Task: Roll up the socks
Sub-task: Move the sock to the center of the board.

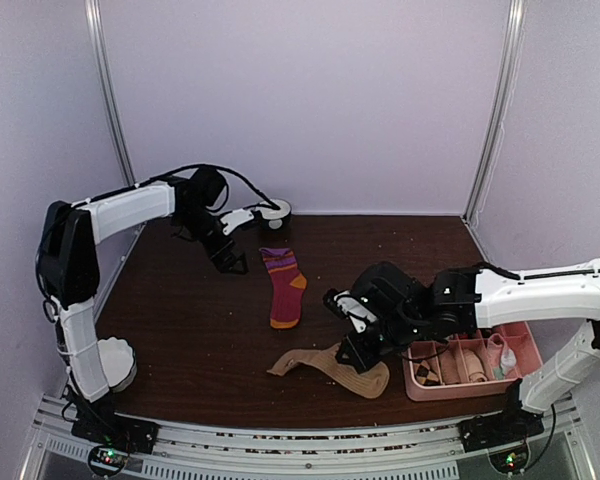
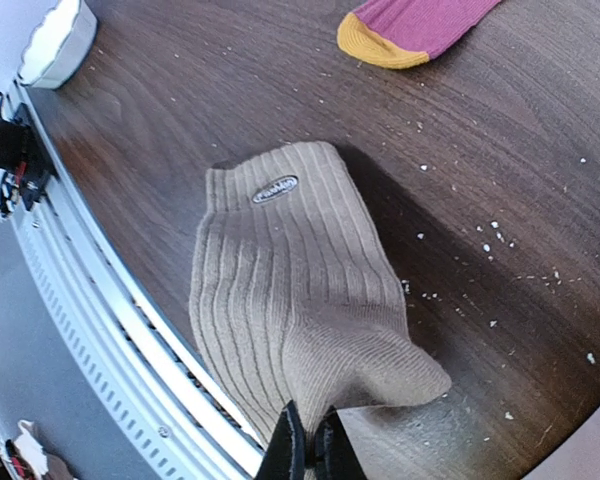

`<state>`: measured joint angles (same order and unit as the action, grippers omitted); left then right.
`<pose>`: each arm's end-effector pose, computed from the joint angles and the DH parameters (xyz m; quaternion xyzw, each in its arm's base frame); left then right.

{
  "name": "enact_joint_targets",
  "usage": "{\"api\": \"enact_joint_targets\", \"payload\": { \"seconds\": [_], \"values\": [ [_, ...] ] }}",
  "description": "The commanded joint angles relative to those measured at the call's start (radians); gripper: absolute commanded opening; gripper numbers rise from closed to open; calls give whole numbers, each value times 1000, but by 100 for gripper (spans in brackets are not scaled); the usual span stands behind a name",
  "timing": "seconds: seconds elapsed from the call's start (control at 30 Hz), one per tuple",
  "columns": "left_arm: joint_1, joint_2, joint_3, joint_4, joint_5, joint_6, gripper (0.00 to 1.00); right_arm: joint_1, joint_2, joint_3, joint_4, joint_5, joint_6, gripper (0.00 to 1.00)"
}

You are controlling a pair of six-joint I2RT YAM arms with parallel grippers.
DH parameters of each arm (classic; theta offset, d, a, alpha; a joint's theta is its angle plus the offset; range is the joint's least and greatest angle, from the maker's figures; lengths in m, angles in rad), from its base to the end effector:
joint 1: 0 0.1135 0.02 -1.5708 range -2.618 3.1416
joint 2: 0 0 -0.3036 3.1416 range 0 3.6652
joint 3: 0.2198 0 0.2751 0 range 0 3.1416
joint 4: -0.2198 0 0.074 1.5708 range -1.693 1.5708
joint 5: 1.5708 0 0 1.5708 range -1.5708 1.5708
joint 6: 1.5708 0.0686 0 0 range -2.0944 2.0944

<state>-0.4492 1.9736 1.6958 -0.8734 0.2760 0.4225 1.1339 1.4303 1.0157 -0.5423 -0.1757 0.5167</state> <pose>0.4159 -0.2212 0.2490 0.4350 0.8661 -0.1373 0.2045 0.1283 0.3031 0.2452 -0.3137 0.8967 0.2779 0.1427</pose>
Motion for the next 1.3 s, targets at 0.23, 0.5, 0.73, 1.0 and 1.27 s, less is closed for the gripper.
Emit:
{"api": "enact_joint_targets", "payload": {
  "seconds": [0.23,0.5,0.73,1.0,1.27],
  "values": [
    [-189,310,281,129,-204,-69,98,-5,-72,-49,-2,37,33,0],
    [-204,422,315,95,-418,-66,98,-5,-69,15,-58,82,-34,0],
    [-151,323,126,170,-654,-53,98,-6,32,190,-148,115,-148,0],
    [4,94,-137,201,-580,-61,98,-4,332,620,-311,108,-341,0],
    [78,-167,-191,92,-300,-111,98,70,440,838,-355,2,-589,0]
  ]
}}
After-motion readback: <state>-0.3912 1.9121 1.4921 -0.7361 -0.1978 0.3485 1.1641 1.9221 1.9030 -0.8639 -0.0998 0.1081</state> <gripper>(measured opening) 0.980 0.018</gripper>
